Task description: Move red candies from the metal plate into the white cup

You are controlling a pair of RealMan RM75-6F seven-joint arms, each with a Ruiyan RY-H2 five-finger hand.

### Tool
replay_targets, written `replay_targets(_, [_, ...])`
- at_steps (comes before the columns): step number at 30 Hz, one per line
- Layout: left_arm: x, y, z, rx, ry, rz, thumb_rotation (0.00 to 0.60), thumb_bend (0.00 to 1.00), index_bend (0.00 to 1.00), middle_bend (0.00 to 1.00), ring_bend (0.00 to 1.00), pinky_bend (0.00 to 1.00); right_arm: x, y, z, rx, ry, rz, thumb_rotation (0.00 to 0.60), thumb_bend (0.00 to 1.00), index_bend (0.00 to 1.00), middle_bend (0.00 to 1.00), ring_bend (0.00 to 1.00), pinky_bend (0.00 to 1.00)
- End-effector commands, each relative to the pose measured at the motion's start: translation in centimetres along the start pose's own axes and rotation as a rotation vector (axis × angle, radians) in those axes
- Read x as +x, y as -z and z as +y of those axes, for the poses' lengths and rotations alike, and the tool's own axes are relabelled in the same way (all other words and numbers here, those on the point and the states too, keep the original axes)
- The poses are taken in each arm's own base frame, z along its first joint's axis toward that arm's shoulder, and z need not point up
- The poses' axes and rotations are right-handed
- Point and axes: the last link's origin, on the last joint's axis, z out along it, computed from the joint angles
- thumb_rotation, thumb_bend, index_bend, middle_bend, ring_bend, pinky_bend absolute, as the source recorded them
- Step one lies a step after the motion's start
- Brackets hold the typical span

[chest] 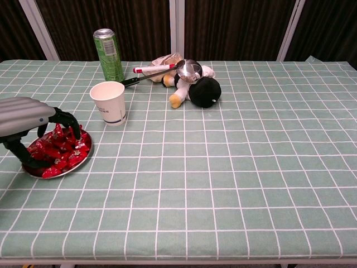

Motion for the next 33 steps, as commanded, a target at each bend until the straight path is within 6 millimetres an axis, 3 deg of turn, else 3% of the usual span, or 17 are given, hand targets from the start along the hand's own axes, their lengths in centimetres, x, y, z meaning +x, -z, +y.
replay_targets(1, [-0.2,-0.2,0.0,0.0,-0.008,-0.003,0.6,0.22,0.41,0.37,0.29,0.55,0.0,0.0,0.0,-0.001,-0.002,-0.003,0.6,0.02,0.03,0.09,0.0,0.1])
replay_targets(10, [-1.0,-0.7,-0.4,0.004,-0.024,-0.011,0.6,0.3,0.49,0.45,0.4,0.65,-0.1,0.0,0.0,0.001,-0.005,-0.007,0.6,0.02,0.03,0.1,0.0,0.11])
replay_targets(22, [-1.4,-1.4,-0.7,-0.016,0.0,0.011,0.6,0.45,0.62,0.64,0.61,0.88,0.0,0.1,0.1,-0.006,-0.009,-0.013,0.6,0.02,0.03,0.1,0.0,0.13])
replay_targets(33, [-0.2,-1.9,-0.4,-0.051,0.04,0.08,0.6,0.54,0.7,0.78,0.77,1.0,0.1,0.2,0.0,-0.005,-0.013,-0.011,0.6,0.02,0.03,0.1,0.0,0.14])
